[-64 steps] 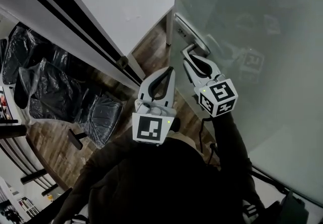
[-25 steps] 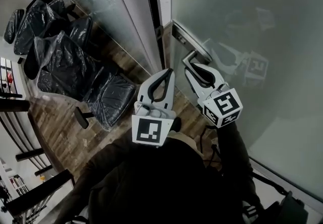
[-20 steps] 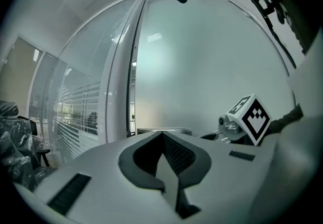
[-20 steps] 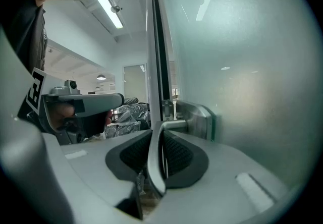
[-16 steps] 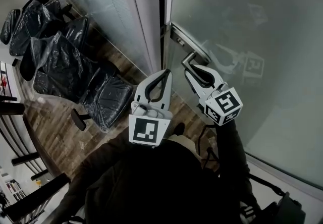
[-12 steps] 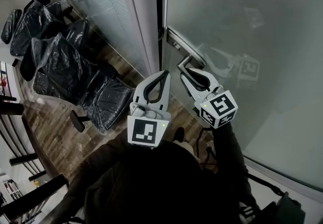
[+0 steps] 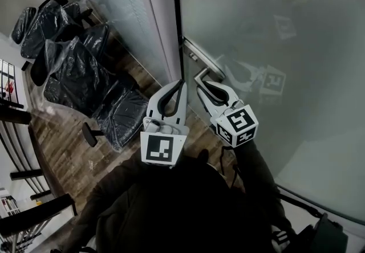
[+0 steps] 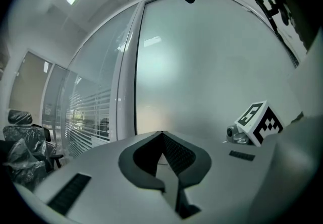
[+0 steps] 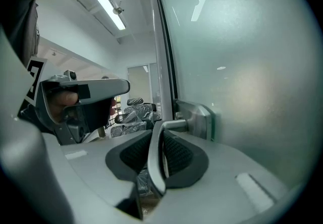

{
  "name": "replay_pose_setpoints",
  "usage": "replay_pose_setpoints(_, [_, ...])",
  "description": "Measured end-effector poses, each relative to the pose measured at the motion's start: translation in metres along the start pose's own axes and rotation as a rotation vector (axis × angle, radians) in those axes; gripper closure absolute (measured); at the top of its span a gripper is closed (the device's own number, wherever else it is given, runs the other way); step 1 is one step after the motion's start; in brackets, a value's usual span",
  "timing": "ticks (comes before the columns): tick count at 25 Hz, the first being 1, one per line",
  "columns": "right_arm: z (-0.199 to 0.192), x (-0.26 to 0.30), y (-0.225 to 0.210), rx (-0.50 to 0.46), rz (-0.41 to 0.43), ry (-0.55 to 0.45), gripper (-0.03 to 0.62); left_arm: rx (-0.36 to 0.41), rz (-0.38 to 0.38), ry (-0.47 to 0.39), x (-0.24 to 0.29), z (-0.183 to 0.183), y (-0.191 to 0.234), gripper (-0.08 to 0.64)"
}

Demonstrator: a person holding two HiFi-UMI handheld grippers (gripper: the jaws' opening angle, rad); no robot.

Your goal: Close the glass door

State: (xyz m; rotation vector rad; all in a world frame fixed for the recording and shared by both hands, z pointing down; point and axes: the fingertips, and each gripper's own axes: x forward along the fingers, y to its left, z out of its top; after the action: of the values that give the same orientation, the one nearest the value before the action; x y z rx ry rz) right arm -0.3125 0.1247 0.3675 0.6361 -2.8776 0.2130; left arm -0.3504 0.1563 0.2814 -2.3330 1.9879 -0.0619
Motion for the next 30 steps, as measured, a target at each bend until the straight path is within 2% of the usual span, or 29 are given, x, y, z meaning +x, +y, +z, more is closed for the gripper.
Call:
replay_pose_setpoints(10, [-0.013, 0.003, 0.001, 0.002, -0.007, 0.004, 0.528, 0.006, 0.005, -0.019, -0.004, -0.005, -0.011, 0.563])
replay_pose_setpoints(30, [-0.008, -0.001, 0.016, -0.006, 0.01, 0.007, 0.528, 0.004, 0.03, -0.002, -0.01, -0.004, -0.008, 0.563])
